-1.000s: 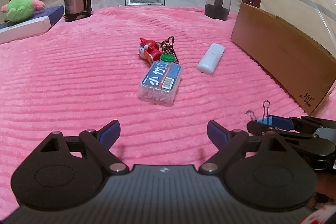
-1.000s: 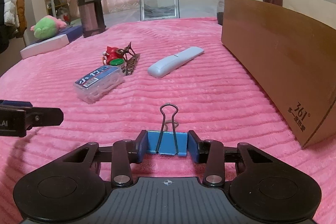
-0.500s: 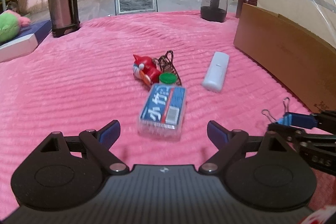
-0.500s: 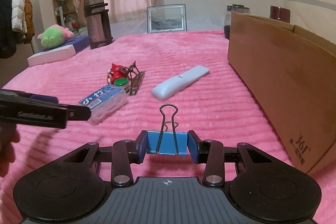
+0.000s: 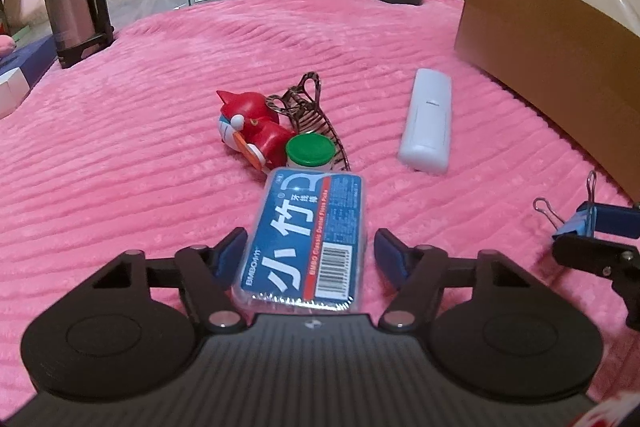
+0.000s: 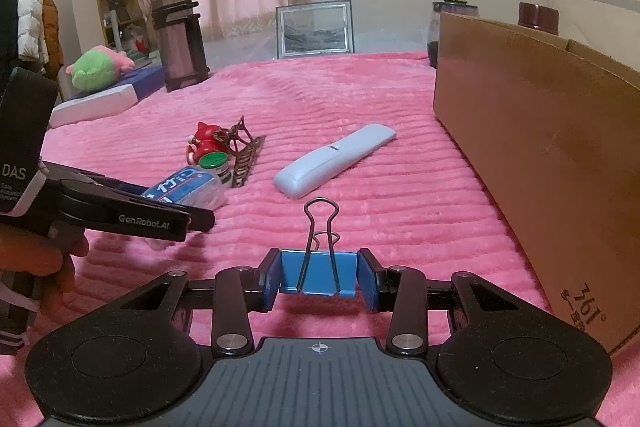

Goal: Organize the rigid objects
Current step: 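Grasp the blue-and-white toothpick box with the left gripper while the right gripper holds the clip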

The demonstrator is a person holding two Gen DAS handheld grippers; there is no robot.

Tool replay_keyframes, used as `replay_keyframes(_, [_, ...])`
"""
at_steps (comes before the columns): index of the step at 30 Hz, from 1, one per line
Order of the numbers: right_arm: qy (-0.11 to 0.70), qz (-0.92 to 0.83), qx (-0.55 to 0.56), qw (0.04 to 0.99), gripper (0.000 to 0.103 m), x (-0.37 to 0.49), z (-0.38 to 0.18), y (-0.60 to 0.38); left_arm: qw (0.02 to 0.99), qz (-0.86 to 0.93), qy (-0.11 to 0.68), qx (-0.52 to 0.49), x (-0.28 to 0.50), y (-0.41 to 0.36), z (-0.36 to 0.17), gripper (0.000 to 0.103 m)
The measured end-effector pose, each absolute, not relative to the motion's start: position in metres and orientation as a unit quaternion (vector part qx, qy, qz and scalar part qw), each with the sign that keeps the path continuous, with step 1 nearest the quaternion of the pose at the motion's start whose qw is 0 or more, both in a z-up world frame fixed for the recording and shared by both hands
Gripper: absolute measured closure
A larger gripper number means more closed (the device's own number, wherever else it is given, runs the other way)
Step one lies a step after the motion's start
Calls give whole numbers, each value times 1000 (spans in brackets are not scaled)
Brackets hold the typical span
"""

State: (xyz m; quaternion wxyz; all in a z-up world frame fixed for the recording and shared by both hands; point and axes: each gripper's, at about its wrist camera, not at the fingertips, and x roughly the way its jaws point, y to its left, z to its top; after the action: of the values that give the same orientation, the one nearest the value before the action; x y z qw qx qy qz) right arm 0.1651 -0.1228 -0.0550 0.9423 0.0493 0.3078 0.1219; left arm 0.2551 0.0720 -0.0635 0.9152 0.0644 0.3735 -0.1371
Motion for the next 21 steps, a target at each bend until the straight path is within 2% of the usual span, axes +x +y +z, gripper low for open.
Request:
replay_keyframes(1, [309,123,49,942,66,166,-55,-124,915,-134,375,63,256,73,-63,46])
replay_keyframes(5, [310,126,51,941,66,166,-56,-127,912,-133,384,62,253,71,-59,51])
replay_keyframes(21, [317,155,52,934,66,121,-37,-150,906,-133,401,16,145,49,-39,51])
